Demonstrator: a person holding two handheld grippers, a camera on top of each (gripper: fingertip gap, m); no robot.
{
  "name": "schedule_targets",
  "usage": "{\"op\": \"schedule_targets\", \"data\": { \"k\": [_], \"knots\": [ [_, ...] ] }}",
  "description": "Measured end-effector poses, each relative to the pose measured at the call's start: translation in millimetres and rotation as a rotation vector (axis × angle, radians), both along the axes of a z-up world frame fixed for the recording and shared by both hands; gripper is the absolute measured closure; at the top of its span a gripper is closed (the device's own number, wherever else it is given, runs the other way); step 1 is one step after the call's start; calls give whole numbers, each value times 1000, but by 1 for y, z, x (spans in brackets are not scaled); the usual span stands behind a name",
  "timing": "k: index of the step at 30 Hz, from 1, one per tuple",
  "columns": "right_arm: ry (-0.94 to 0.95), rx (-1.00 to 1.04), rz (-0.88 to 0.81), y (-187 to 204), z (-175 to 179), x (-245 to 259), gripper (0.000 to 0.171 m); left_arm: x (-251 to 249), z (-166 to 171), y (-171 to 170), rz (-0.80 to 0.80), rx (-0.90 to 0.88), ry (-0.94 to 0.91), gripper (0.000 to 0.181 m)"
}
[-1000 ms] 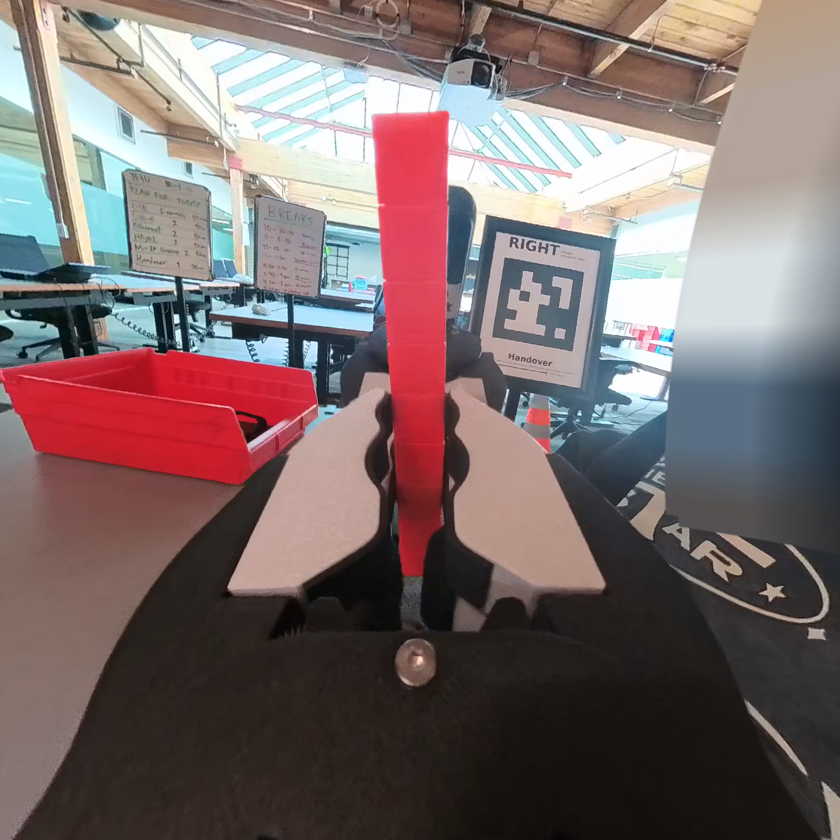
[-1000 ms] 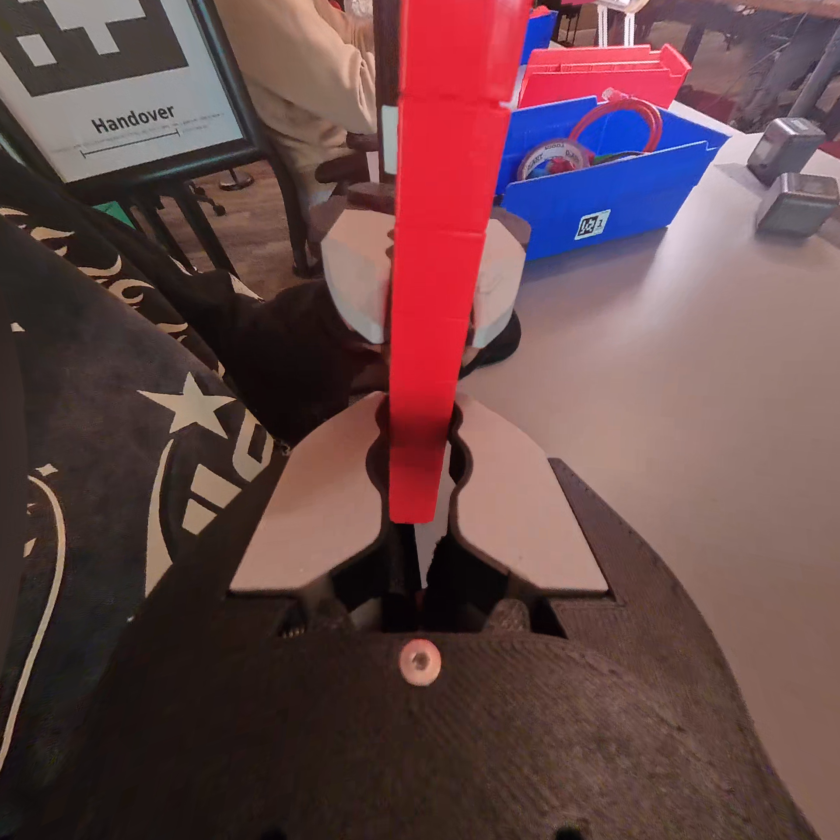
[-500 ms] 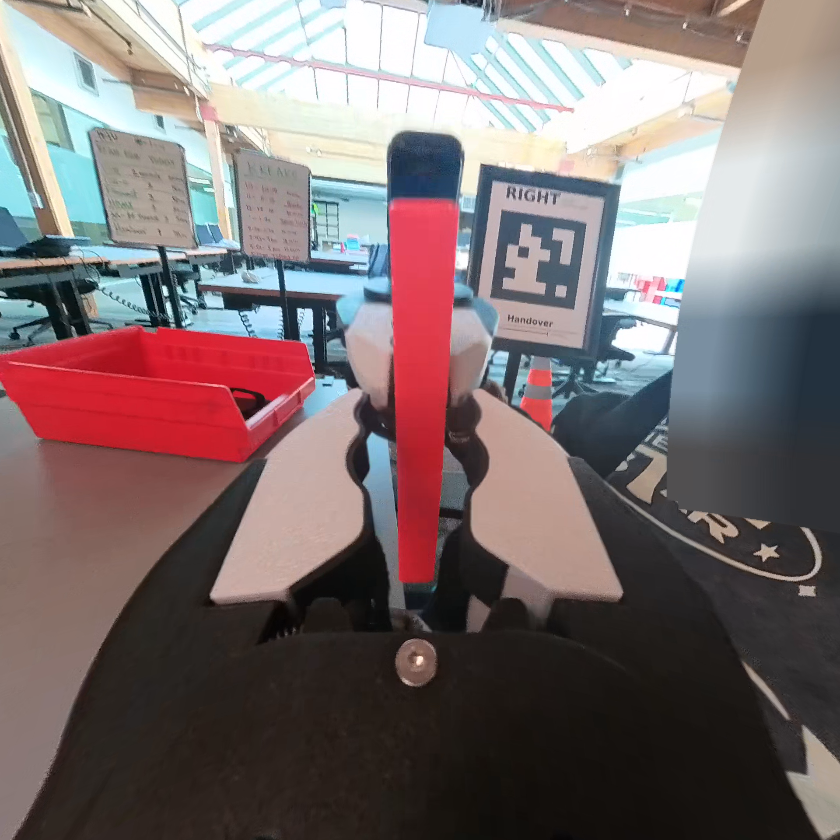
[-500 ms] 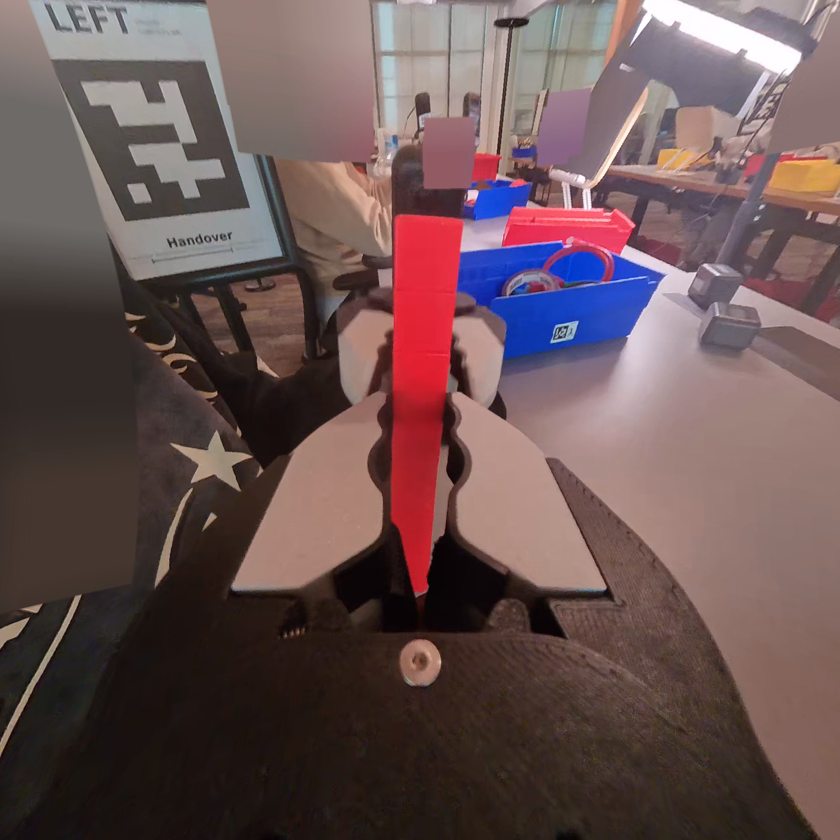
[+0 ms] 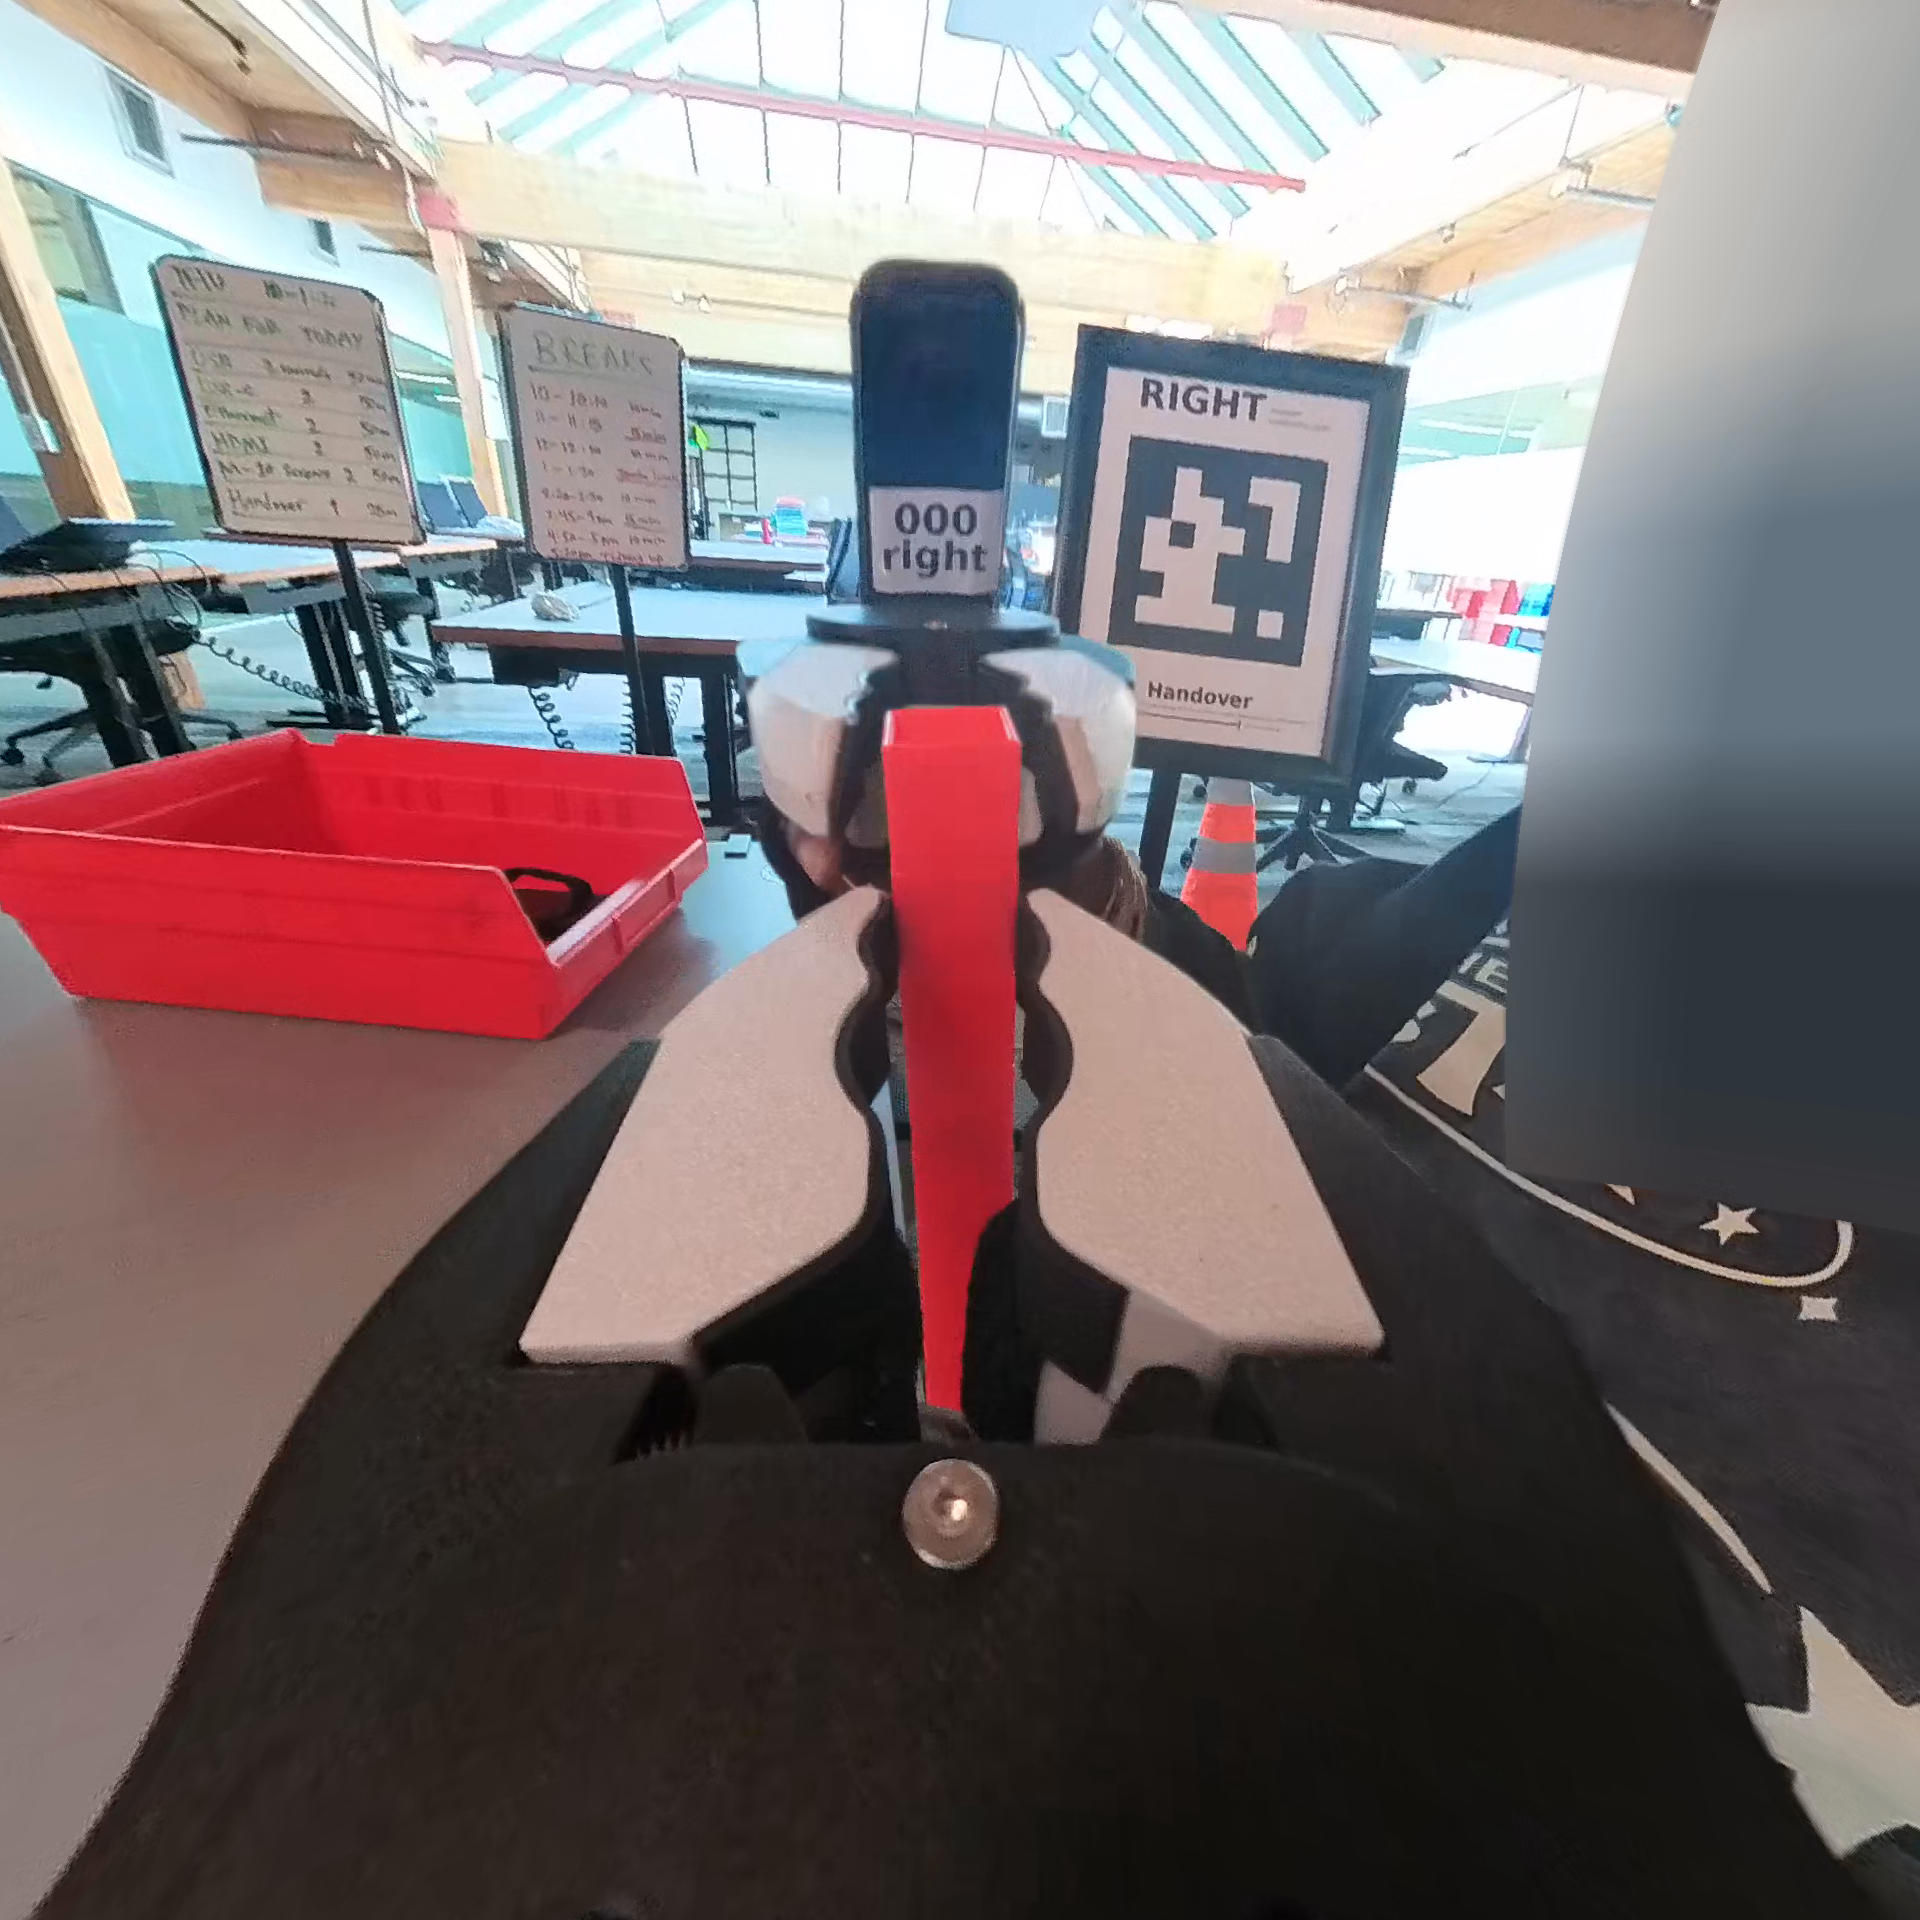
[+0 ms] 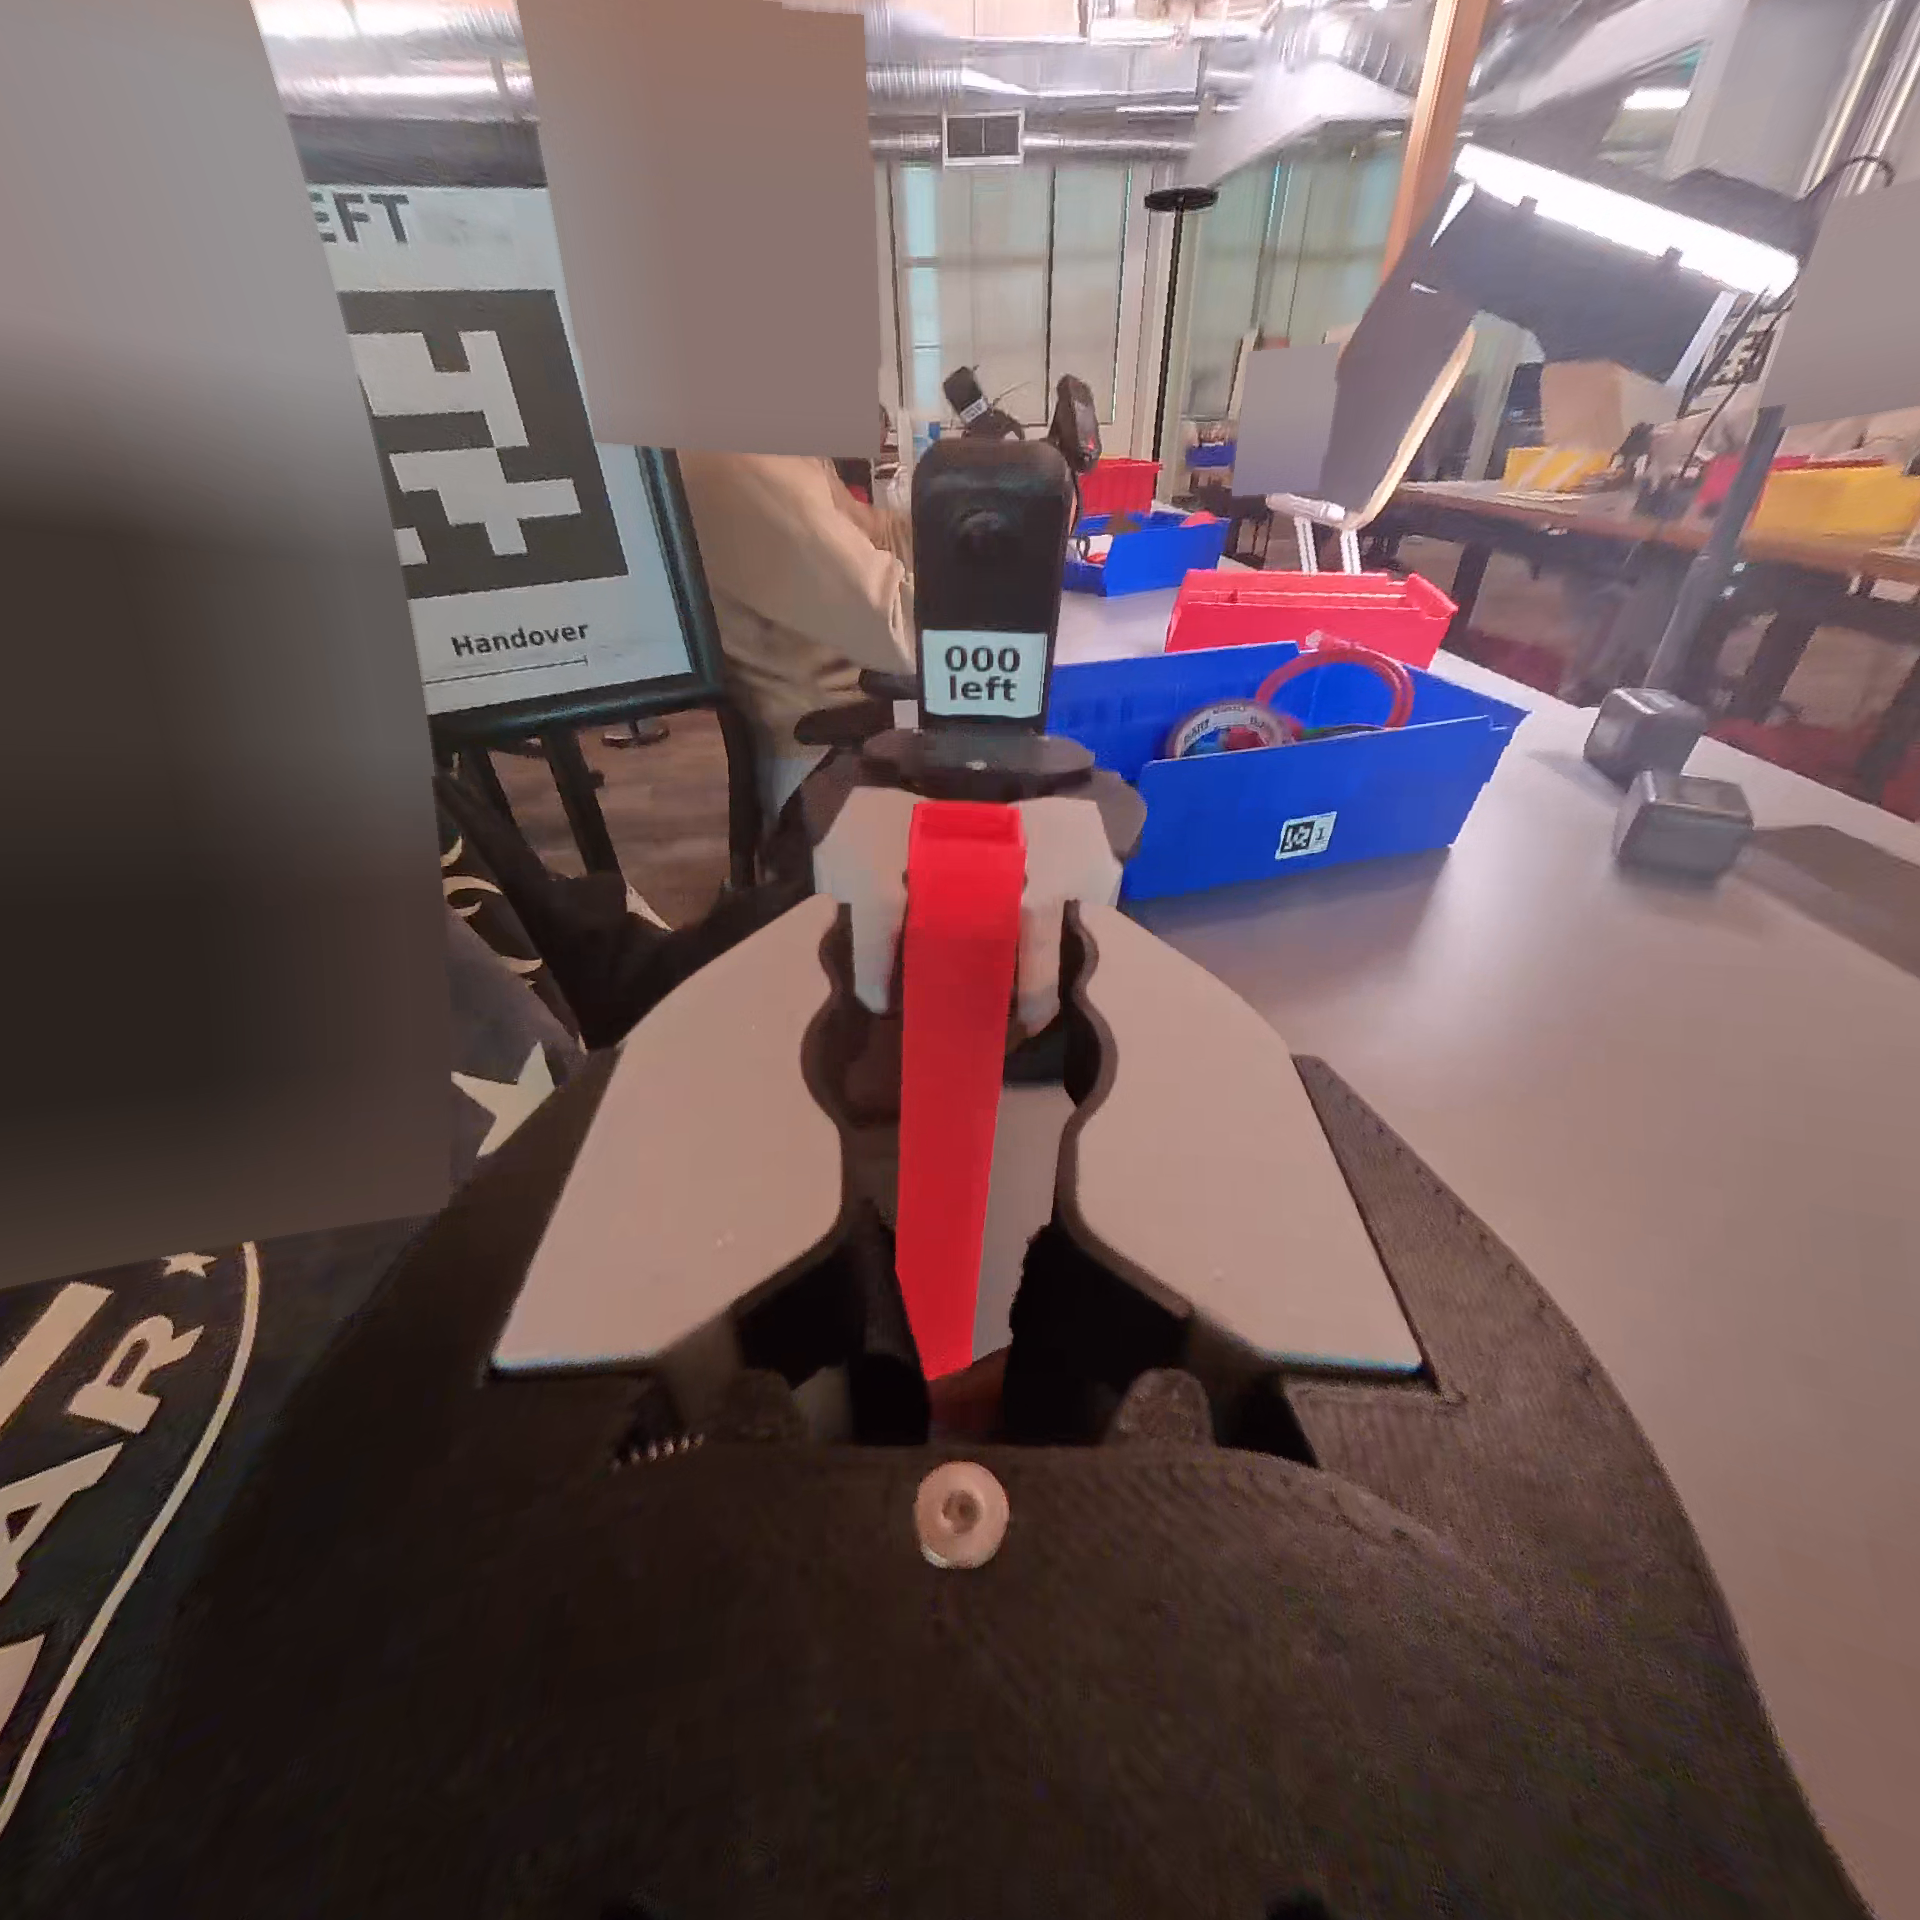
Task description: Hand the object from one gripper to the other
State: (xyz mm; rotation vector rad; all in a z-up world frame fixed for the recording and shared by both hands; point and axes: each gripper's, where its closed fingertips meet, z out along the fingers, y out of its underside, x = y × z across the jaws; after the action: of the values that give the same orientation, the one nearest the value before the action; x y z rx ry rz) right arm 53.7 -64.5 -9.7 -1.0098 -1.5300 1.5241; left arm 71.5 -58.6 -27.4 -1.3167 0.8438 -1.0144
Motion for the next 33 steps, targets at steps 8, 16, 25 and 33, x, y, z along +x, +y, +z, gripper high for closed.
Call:
{"op": "schedule_targets", "data": {
  "k": [8, 16, 25, 33],
  "knots": [
    [16, 16, -9, -2, 3, -1, 150, 8, -14, -2, -51, -45, 60, 152],
    [-18, -17, -14, 5, -4, -2, 124, -6, 5, 5, 36, 14, -37, 160],
    [-176, 7, 58, -5, -40, -19, 150, -20, 23, 2, 49, 34, -145, 157],
    [-247, 77, 16, -1, -46, -10, 150, -14, 14, 4, 31, 25, -112, 160]
  ]
}}
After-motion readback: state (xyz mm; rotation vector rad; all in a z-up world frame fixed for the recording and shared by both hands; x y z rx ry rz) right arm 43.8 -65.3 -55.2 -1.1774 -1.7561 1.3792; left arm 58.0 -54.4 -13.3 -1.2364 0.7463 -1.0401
